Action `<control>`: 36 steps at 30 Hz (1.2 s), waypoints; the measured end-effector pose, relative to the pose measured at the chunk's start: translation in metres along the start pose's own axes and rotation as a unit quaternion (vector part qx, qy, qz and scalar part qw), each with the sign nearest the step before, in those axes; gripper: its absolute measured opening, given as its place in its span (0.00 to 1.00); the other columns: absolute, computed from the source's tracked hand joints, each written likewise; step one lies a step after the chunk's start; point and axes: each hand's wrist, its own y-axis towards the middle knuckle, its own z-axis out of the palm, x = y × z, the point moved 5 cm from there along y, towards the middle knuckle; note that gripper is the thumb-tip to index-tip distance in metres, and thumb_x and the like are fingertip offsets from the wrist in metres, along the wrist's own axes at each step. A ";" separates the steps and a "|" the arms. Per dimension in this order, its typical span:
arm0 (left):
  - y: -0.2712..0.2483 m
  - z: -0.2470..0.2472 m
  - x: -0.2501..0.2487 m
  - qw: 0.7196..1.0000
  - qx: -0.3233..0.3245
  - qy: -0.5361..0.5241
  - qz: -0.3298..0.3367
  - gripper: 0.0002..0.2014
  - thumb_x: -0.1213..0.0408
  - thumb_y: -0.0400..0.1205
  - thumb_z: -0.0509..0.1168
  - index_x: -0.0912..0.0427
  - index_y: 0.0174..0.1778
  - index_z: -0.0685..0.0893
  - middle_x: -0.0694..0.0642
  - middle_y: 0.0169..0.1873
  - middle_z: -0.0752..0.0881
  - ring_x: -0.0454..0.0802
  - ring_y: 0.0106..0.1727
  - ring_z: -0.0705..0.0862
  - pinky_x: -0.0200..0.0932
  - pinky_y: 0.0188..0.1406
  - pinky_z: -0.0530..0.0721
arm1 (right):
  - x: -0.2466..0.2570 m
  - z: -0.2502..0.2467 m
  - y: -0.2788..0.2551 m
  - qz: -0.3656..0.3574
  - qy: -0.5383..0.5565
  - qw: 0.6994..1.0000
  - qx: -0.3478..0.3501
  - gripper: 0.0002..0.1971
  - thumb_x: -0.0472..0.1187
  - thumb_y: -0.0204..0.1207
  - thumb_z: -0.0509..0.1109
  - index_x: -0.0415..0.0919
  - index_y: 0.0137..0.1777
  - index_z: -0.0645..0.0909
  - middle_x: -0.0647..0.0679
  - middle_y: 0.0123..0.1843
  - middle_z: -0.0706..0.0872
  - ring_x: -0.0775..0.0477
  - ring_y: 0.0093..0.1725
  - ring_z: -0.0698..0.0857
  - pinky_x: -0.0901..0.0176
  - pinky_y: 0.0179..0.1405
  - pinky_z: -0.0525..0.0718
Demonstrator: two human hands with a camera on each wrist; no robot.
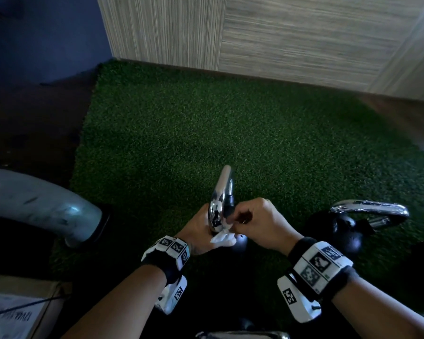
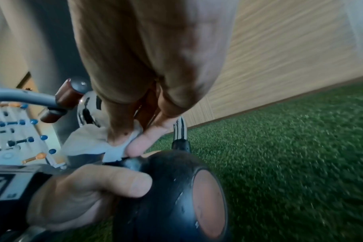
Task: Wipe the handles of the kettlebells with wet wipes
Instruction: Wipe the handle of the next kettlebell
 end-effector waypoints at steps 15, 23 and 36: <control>-0.006 0.002 -0.012 0.996 -0.015 0.065 0.056 0.48 0.54 0.66 0.87 0.23 0.68 0.60 0.47 0.68 0.80 0.40 0.71 0.78 0.33 0.69 0.74 | -0.012 0.006 0.015 0.072 0.109 0.983 0.128 0.10 0.25 0.77 0.74 0.39 0.48 0.93 0.43 0.47 0.95 0.42 0.50 0.94 0.47 0.57 0.91; -0.005 0.004 -0.005 0.997 -0.011 0.049 0.061 0.55 0.45 0.61 0.86 0.28 0.79 0.59 0.48 0.74 0.76 0.43 0.76 0.77 0.54 0.77 0.79 | -0.013 0.010 0.008 0.077 0.228 0.958 0.156 0.08 0.24 0.78 0.74 0.26 0.56 0.89 0.30 0.55 0.93 0.36 0.55 0.92 0.45 0.63 0.89; 0.000 0.007 0.002 0.997 -0.018 0.060 0.048 0.57 0.38 0.59 0.83 0.44 0.84 0.65 0.45 0.76 0.71 0.43 0.79 0.73 0.56 0.79 0.77 | -0.013 0.017 0.002 0.206 0.504 0.839 -0.002 0.12 0.15 0.65 0.72 0.28 0.46 0.85 0.36 0.39 0.91 0.43 0.36 0.93 0.58 0.35 0.93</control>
